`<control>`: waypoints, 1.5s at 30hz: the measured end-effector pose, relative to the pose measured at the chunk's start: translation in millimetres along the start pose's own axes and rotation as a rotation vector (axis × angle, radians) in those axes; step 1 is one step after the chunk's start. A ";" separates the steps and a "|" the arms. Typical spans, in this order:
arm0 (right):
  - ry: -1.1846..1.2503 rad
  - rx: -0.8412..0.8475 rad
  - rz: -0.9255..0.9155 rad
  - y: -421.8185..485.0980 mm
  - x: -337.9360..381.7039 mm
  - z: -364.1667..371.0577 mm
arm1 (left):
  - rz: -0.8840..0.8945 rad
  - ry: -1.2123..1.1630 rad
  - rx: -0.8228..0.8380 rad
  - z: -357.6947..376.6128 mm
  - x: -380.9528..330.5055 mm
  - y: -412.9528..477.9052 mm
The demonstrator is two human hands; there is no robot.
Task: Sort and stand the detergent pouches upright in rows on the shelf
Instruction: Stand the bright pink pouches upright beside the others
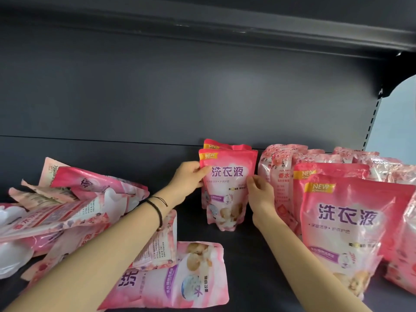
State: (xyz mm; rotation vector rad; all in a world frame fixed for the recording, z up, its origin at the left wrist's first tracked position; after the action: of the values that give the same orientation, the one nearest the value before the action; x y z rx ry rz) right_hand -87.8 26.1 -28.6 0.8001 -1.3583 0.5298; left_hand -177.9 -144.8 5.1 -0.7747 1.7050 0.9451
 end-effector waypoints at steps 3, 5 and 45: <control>-0.065 -0.060 -0.073 -3.7 10.1 -3.7 | 0.019 0.091 0.000 -1.1 0.3 -0.8; -0.045 -0.086 -0.198 -12.3 27.3 -4.7 | 0.032 0.184 0.018 -1.8 -3.3 -2.2; -0.214 0.716 0.192 -85.6 60.1 55.3 | 0.158 0.415 0.294 -35.4 -57.4 -59.0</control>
State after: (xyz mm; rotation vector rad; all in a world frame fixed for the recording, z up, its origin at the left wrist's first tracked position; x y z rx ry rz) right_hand -50.0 -77.3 14.6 1.3384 -1.4588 1.1423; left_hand -127.2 -201.0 53.1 -0.6763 2.2351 0.6408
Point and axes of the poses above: each hand's wrist, its own y-axis towards the middle knuckle, its own z-axis out of the palm, x = y × z, the point moved 6 cm from there along y, towards the middle knuckle, and after that the axes turned 6 degrees about x, right-handed, at the moved point
